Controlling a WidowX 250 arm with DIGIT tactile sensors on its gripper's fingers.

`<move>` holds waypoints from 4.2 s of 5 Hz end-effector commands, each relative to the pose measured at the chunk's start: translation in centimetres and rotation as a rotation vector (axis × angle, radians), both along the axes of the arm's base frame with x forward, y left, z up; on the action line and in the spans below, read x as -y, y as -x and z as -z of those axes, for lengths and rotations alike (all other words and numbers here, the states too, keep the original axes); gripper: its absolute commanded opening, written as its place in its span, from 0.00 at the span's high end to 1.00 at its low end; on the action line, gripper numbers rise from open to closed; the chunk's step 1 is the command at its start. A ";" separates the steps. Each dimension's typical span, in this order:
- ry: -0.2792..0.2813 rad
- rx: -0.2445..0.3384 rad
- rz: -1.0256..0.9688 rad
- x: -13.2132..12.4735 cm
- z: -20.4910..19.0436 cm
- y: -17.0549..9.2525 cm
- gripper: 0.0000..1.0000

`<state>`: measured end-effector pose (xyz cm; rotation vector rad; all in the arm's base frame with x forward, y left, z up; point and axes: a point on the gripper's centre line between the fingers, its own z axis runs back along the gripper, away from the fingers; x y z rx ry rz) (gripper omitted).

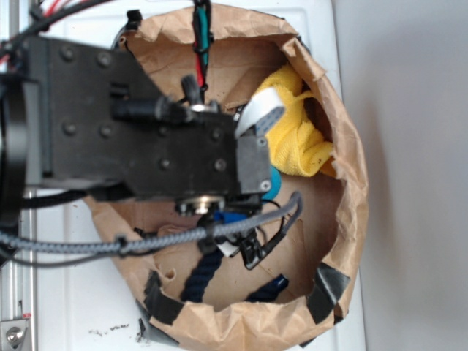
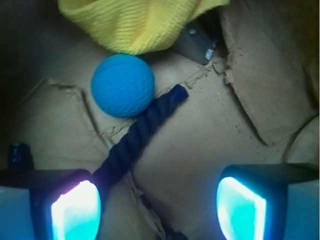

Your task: Grab the blue rope.

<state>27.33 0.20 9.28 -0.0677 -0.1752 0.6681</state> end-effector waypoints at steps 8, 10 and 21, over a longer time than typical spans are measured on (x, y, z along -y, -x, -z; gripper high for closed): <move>0.145 -0.031 0.101 6.1 0.9 1.9 1.00; 0.138 0.043 0.058 5.1 -1.7 2.1 0.00; 0.046 0.067 0.046 1.8 -0.3 -1.1 0.00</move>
